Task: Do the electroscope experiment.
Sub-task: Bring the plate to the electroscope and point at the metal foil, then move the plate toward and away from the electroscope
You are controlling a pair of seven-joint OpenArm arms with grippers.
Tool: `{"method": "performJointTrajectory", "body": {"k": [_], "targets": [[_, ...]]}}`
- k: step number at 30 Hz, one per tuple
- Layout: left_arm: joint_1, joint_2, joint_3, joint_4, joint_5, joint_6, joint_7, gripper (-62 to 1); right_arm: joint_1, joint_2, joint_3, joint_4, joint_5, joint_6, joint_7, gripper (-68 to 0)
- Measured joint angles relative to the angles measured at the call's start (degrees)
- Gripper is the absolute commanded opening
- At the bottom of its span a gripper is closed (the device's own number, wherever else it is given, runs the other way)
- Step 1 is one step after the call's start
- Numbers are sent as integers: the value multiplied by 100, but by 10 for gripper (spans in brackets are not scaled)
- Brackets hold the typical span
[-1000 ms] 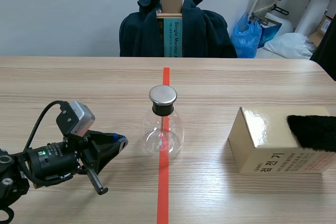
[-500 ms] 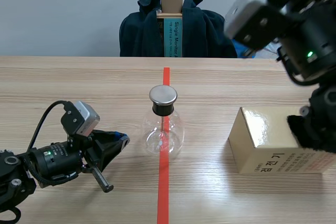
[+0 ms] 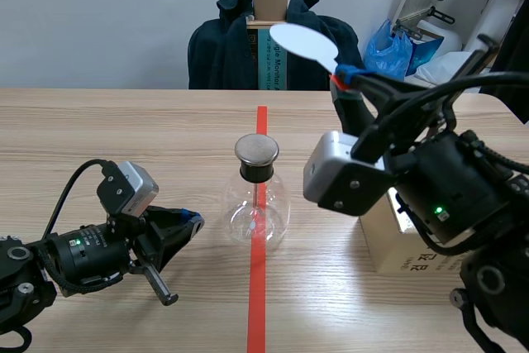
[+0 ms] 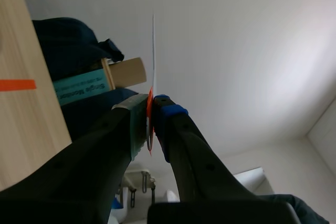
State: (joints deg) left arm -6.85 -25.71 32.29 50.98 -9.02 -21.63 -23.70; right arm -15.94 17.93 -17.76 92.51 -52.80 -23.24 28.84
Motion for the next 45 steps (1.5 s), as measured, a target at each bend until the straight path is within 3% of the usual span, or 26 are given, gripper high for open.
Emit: {"method": "performJointTrajectory", "body": {"k": [10,16,31,45], "targets": [[0,0,0,0,0,0,0,-577,-13,0,0,-892,-343,-7,240,-669],[0,0,0,0,0,0,0,-578,-11,0,0,-901,-474,-7,289,-669],[0,0,0,0,0,0,0,-577,-13,0,0,-901,-787,-2,1338,-669],[0,0,0,0,0,0,0,-578,-11,0,-149,-901,-787,-4,1235,-669]]}}
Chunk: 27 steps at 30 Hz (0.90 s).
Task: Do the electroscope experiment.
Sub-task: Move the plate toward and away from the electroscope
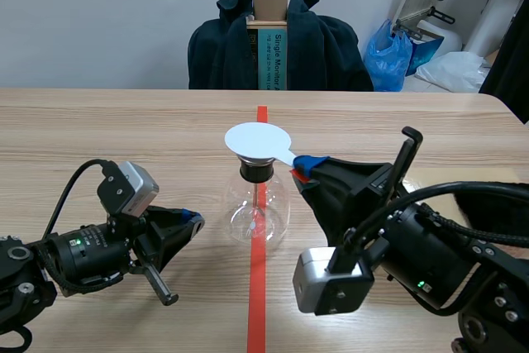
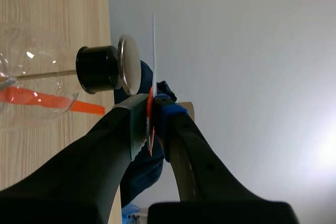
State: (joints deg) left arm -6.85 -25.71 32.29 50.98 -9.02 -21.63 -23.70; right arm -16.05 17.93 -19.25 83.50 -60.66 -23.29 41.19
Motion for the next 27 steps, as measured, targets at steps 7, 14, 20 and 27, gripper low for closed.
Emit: {"method": "performJointTrajectory", "body": {"k": [7,14,20,27], "targets": [[0,0,0,0,0,0,0,-578,0,0,-39,0,-2,2,-234,-669],[0,0,0,0,2,0,0,-577,44,0,-39,0,-105,2,-1029,-669],[0,0,0,0,2,0,0,-578,142,0,-37,0,-105,-2,-1318,-669],[0,0,0,0,0,0,0,-578,162,0,-37,0,-238,-44,-1650,-669]]}}
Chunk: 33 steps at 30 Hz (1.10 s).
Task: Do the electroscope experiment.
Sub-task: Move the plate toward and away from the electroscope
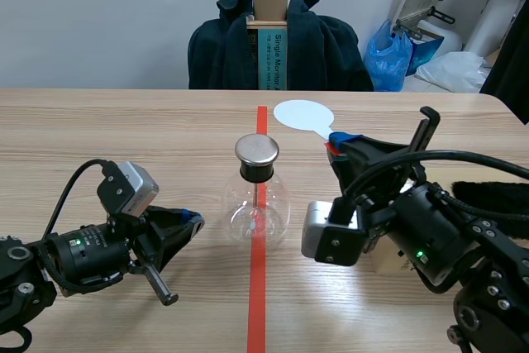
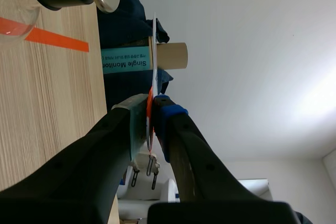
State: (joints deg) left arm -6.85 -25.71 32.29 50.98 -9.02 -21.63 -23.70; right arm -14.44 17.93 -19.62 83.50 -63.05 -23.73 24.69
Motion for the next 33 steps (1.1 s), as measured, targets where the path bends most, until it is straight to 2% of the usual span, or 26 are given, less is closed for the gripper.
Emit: {"method": "performJointTrajectory", "body": {"k": [5,7,16,21,23,33], "targets": [[0,0,0,0,0,0,0,-578,-2,0,0,0,0,0,-33,-669],[0,0,0,0,0,0,2,-577,0,2,0,0,-133,2,17,-669],[0,0,0,0,0,13,4,-577,13,0,-2,0,-511,20,831,-669],[0,0,0,0,0,13,4,-578,13,2,-2,0,-525,17,1185,-669],[0,0,0,0,0,13,4,-577,15,2,-2,0,-662,17,1250,-669],[0,0,0,0,2,13,4,-577,13,0,-2,0,-660,17,1386,-669]]}}
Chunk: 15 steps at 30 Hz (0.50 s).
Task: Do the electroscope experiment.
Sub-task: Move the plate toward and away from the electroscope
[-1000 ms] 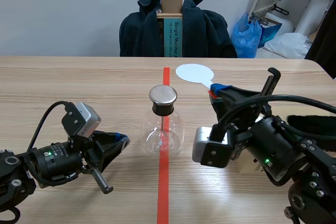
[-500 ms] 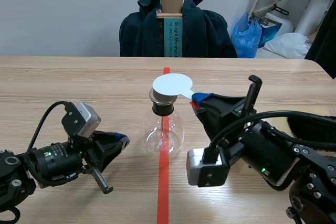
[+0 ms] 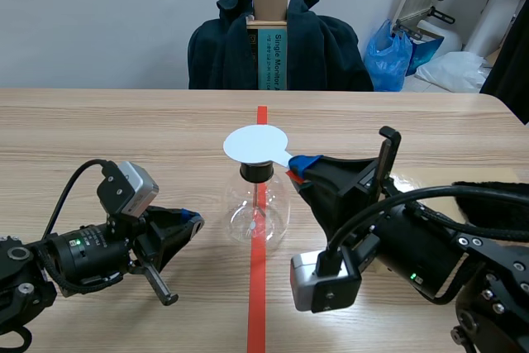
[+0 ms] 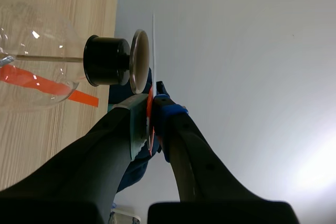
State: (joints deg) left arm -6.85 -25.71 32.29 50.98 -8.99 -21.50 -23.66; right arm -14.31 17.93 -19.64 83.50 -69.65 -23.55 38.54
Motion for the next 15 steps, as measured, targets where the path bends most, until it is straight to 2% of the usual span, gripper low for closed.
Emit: {"method": "performJointTrajectory", "body": {"k": [9,15], "targets": [[0,0,0,0,0,0,0,-577,0,0,0,0,0,-2,-17,-669],[0,0,0,0,0,0,0,-577,0,0,0,0,0,-17,-549,-669]]}}
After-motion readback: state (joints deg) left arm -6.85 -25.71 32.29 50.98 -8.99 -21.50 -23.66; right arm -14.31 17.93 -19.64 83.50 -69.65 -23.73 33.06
